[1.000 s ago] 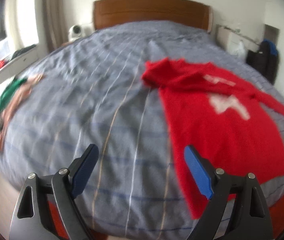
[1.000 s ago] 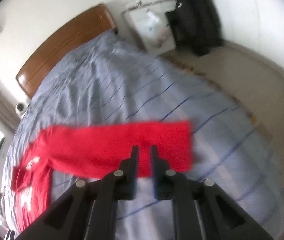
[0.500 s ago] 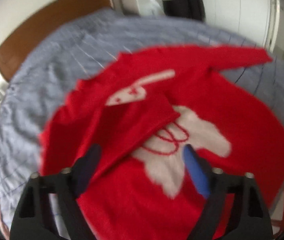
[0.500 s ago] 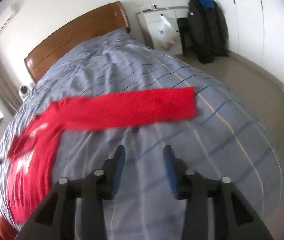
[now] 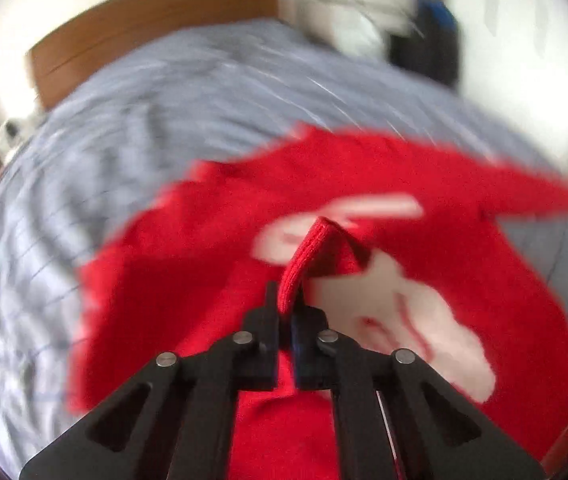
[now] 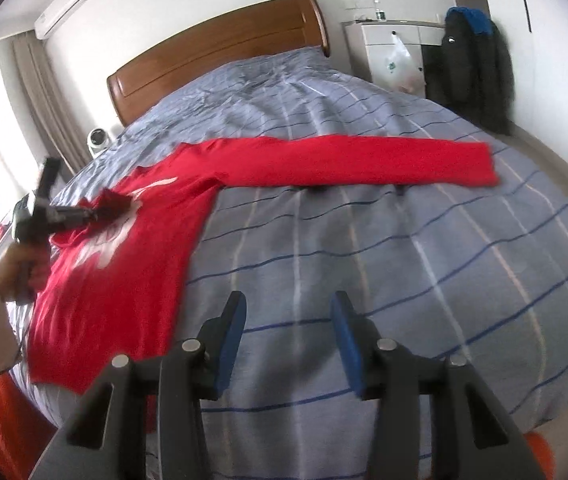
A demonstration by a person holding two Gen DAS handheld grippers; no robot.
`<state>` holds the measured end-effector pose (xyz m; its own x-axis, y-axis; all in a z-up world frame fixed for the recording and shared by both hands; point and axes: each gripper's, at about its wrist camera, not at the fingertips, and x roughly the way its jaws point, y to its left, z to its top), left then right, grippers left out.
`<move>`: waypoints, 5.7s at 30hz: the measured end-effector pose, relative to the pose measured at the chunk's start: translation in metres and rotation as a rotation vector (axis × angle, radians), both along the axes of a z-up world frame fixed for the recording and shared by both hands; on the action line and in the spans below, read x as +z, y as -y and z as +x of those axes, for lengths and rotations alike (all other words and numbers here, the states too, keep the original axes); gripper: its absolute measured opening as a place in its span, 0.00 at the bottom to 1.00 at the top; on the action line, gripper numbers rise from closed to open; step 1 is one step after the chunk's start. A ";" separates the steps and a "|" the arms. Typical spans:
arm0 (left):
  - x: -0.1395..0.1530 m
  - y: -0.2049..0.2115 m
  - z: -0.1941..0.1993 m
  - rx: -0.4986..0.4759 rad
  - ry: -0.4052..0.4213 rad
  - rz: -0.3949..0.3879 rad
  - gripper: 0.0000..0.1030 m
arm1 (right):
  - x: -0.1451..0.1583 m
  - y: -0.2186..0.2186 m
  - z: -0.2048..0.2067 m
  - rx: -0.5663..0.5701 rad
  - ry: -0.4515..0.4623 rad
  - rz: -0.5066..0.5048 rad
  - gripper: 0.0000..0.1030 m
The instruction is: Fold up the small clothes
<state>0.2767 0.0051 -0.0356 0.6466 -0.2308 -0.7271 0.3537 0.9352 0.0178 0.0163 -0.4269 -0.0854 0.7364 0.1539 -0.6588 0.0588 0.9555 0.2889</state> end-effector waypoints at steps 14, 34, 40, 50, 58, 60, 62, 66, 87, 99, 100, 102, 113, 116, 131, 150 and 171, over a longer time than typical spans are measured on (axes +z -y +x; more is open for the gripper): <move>-0.002 -0.333 -0.060 0.941 0.003 -0.157 0.02 | -0.004 0.007 -0.001 -0.045 0.006 0.031 0.43; -0.008 -0.283 -0.139 0.931 -0.067 -0.165 0.80 | -0.007 0.007 0.001 -0.078 -0.004 0.007 0.45; -0.017 -0.179 -0.150 0.620 -0.049 -0.201 0.90 | -0.006 0.002 0.007 -0.099 -0.016 -0.031 0.53; -0.074 -0.149 -0.141 0.544 -0.074 -0.112 0.96 | -0.019 -0.012 0.045 -0.144 -0.040 -0.162 0.58; -0.079 -0.142 -0.132 0.524 -0.063 -0.067 1.00 | -0.048 -0.017 0.052 -0.173 -0.053 -0.164 0.71; -0.080 -0.143 -0.132 0.525 -0.066 -0.073 1.00 | -0.050 -0.015 0.050 -0.169 -0.040 -0.148 0.72; -0.081 -0.142 -0.132 0.526 -0.062 -0.065 1.00 | -0.052 -0.014 0.050 -0.164 -0.030 -0.137 0.75; -0.085 -0.136 -0.131 0.529 -0.046 -0.024 1.00 | -0.054 -0.018 0.049 -0.151 -0.016 -0.146 0.79; -0.089 -0.129 -0.139 0.547 0.027 0.008 1.00 | -0.055 -0.020 0.049 -0.144 -0.013 -0.148 0.80; -0.090 -0.129 -0.141 0.549 0.033 0.007 1.00 | -0.054 -0.020 0.048 -0.146 -0.014 -0.148 0.80; -0.090 -0.129 -0.140 0.549 0.033 0.008 1.00 | -0.054 -0.020 0.048 -0.146 -0.014 -0.148 0.80; -0.089 -0.129 -0.141 0.548 0.033 0.007 1.00 | -0.054 -0.020 0.048 -0.146 -0.013 -0.149 0.80; -0.056 -0.148 -0.116 0.598 0.054 -0.048 1.00 | -0.054 -0.021 0.048 -0.145 -0.011 -0.154 0.80; -0.084 -0.155 -0.093 0.593 -0.073 -0.005 1.00 | -0.054 -0.021 0.049 -0.143 -0.011 -0.154 0.80; -0.089 -0.145 -0.111 0.591 0.051 0.043 1.00 | -0.054 -0.021 0.049 -0.143 -0.011 -0.155 0.81; -0.090 -0.145 -0.112 0.592 0.056 0.039 1.00 | -0.054 -0.021 0.048 -0.144 -0.010 -0.157 0.81; -0.090 -0.145 -0.112 0.593 0.057 0.039 1.00 | -0.054 -0.022 0.049 -0.137 -0.008 -0.153 0.82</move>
